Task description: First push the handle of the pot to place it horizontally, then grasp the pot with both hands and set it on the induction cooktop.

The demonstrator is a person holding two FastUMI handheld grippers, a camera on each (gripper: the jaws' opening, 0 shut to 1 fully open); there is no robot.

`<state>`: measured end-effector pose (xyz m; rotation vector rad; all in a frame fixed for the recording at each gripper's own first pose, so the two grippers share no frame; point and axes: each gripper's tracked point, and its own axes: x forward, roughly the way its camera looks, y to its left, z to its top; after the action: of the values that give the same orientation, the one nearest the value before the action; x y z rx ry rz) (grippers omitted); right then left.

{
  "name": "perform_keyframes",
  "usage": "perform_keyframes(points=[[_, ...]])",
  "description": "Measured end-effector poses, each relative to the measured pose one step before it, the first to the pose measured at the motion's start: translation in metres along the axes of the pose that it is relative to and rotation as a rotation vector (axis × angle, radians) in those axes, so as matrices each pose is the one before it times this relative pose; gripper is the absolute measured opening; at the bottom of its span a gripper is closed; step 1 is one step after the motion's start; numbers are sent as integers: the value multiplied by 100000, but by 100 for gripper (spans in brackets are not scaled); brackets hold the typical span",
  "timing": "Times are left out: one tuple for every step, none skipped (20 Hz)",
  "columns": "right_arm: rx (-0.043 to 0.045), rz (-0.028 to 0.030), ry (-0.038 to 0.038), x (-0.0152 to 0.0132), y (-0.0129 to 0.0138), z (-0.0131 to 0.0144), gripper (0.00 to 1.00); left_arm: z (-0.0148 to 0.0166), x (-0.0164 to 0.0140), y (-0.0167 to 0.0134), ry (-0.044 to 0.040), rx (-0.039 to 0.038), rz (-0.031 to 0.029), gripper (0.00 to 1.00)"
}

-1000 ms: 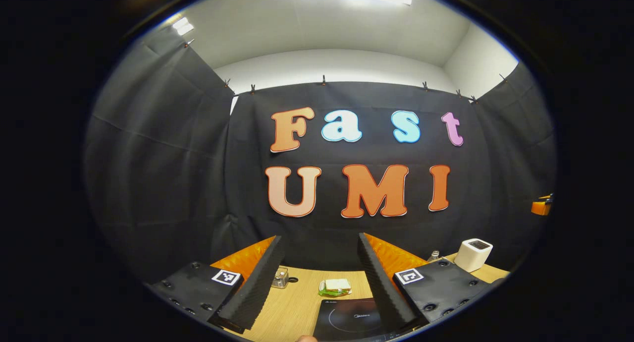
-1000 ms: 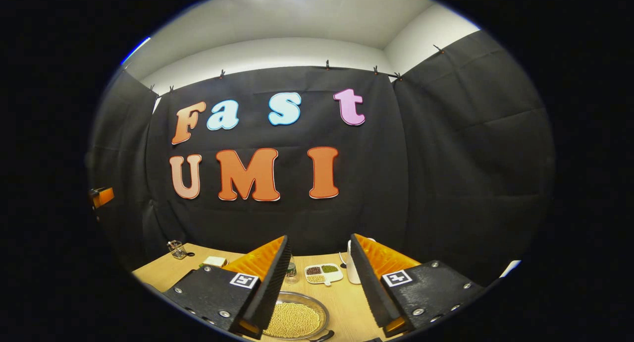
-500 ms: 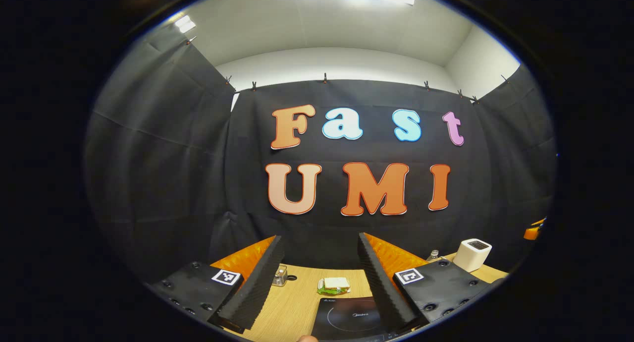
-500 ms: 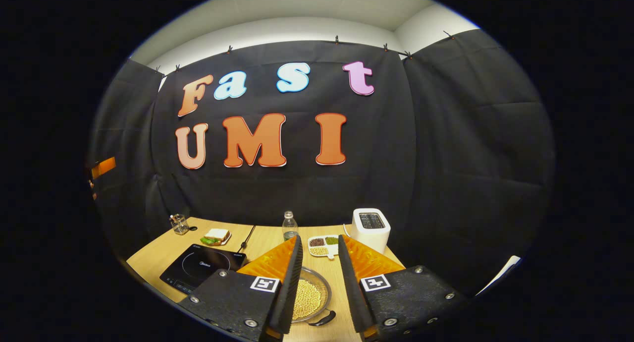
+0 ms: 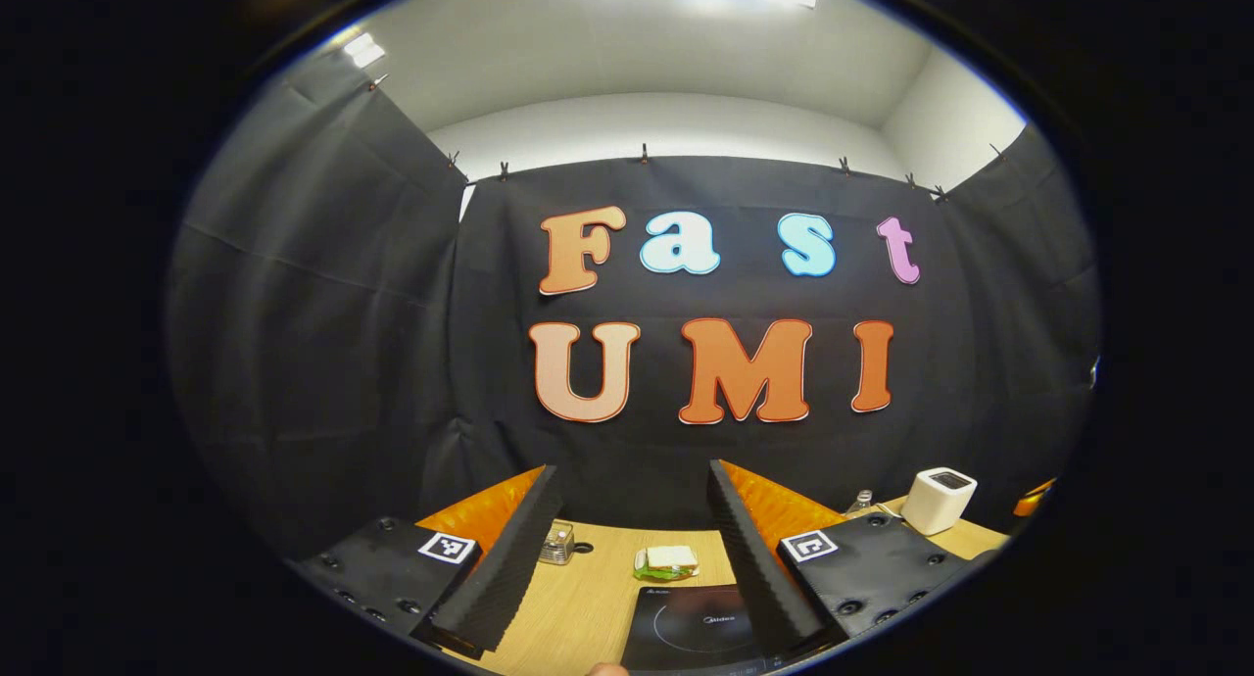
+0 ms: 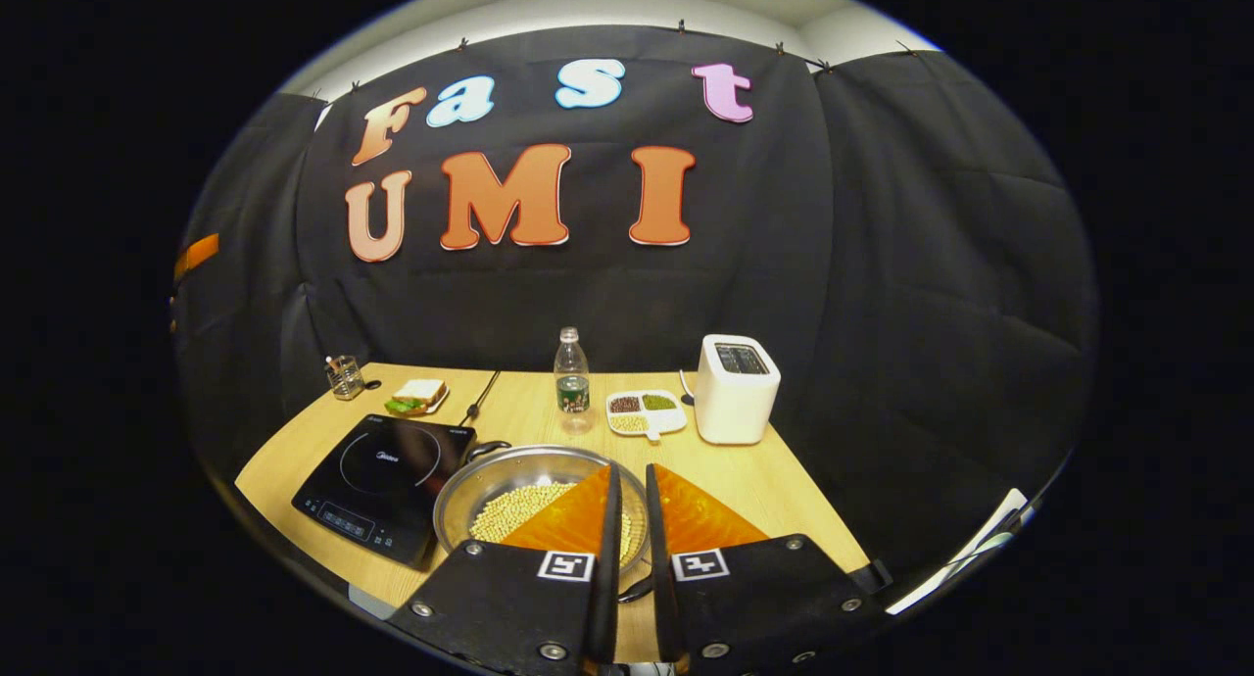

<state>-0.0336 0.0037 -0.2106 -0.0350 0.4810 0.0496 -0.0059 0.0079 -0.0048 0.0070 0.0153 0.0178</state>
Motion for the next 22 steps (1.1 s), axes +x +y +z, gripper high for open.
perform_keyframes(points=[[290,829,2429,272,223,-1010,13,31,-56,37,-4,-204,94,99],[109,560,2507,178,190,-1038,13,-179,-78,-89,230,-246,28,99],[-482,324,2745,444,187,-1104,14,-145,36,133,354,-209,-52,99],[-861,244,2504,277,209,-984,13,-157,10,3,331,-35,33,99],[-908,412,2389,237,220,-964,14,-137,-24,-8,342,111,97,99],[-251,242,2578,262,66,-947,14,-247,83,58,389,214,176,99],[1333,979,2037,263,268,-883,3,-202,12,-21,471,230,96,99],[-9,1080,2687,421,332,-860,1,-253,73,-72,507,81,-19,99],[-714,-409,2269,342,-51,-1117,1,-228,36,-144,590,-93,-80,99],[-1005,-66,1959,387,46,-843,1,-252,56,-72,474,-140,-120,99],[-710,844,2320,273,347,-891,1,-217,24,-62,419,-46,15,99],[18,1322,2221,297,567,-821,1,-233,139,-50,356,138,-33,99],[204,1071,2058,332,271,-866,1,-221,146,-47,504,473,-239,99],[-423,1139,2376,394,329,-799,1,-328,110,-212,521,410,-25,99],[-561,809,2281,441,356,-924,1,-252,98,-118,511,182,-120,97],[-537,609,2105,385,339,-617,1,-153,104,-259,464,28,-348,99],[-447,733,2029,197,158,-675,1,-184,133,-192,497,-55,-296,98],[-327,817,1778,333,71,-587,1,-224,208,-216,499,62,-418,98],[-100,593,1470,291,32,-585,1,-179,165,-247,554,177,-639,98],[93,168,1232,373,-18,-375,1,-84,14,-84,260,-5,-252,99],[299,-57,1058,236,-41,-368,1,-82,143,-117,91,-69,-57,99],[522,-104,724,215,-132,-152,1,33,51,-69,-115,-128,-7,98]])
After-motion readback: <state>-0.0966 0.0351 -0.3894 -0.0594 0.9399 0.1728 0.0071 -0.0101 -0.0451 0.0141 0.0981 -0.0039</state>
